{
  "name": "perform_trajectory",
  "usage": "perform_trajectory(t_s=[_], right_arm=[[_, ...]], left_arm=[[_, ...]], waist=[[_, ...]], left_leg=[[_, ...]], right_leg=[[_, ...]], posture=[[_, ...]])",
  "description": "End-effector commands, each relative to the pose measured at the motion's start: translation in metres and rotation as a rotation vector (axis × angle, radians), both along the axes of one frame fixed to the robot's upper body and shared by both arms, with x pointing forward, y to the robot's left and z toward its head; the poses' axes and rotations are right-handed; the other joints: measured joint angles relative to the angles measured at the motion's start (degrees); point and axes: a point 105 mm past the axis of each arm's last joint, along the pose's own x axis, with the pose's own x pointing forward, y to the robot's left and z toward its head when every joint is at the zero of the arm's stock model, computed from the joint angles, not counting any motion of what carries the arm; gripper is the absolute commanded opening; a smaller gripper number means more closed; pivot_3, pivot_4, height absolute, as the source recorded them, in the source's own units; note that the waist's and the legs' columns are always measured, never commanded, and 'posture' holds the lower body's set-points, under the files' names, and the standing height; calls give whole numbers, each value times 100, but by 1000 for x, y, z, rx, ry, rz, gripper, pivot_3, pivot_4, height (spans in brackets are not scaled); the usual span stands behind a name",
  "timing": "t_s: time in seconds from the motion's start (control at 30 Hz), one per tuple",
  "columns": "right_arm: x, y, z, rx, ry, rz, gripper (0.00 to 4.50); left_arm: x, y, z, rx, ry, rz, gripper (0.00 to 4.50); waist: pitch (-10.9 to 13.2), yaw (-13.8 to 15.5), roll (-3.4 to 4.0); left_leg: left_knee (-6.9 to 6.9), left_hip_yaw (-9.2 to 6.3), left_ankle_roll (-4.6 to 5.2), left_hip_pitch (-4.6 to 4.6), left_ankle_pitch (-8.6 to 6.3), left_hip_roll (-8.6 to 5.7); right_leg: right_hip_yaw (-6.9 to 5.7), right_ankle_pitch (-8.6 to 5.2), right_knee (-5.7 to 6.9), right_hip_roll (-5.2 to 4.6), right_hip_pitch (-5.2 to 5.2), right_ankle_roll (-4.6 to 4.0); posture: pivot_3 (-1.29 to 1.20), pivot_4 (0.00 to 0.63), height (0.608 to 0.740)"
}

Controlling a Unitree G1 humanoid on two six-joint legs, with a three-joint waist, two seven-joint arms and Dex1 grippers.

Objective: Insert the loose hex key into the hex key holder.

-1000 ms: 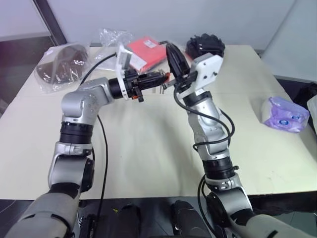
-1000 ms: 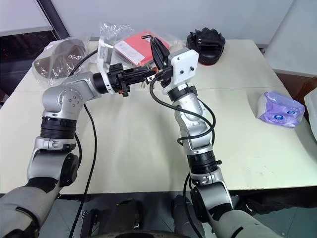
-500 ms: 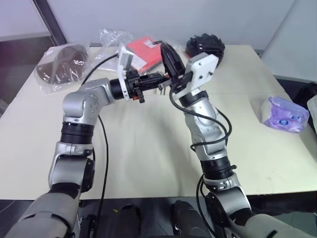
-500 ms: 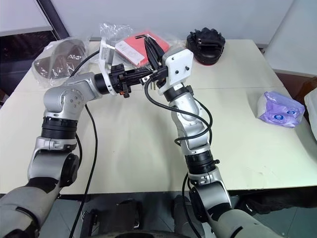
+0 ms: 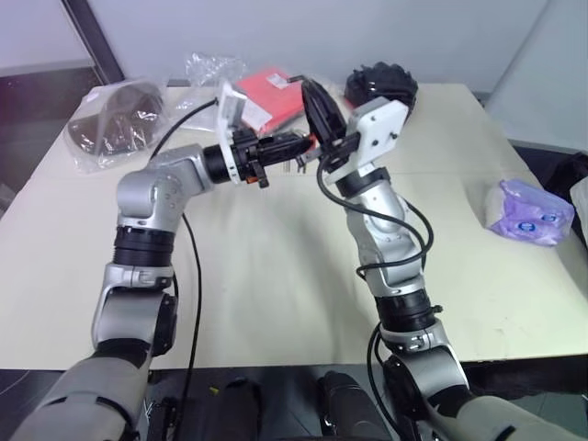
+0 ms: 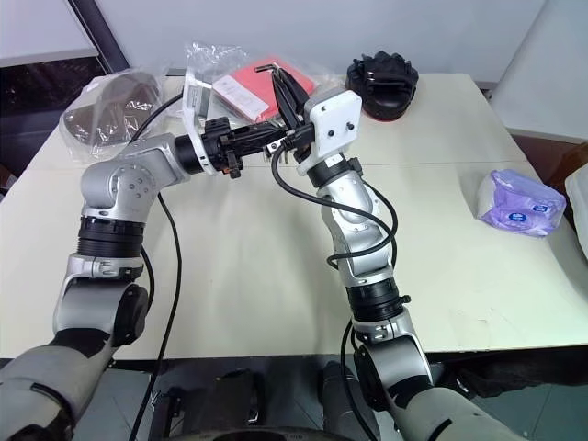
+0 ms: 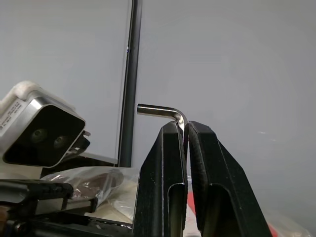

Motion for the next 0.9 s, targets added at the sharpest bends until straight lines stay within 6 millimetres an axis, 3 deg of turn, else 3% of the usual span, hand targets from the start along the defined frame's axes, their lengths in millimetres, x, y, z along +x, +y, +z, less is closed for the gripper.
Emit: perform_trajectory(t_s=[0.03,0.9], right_arm=[[-10,0,19,24,-73,11,54],[-9,-3,16,20,-69,0,54]], left_arm=[[-5,1,22,-38,-64,-11,50],[-3,5,31,-79,-47,-6,50]], waist=[[0,-1,0],[0,0,0]], left_leg=[[0,0,0,0,0,0],[-1,-1,0,0,0,0]], right_leg=[[0,0,0,0,0,0],[0,0,0,0,-1,0]], posture=[[0,150,740],[0,150,740]])
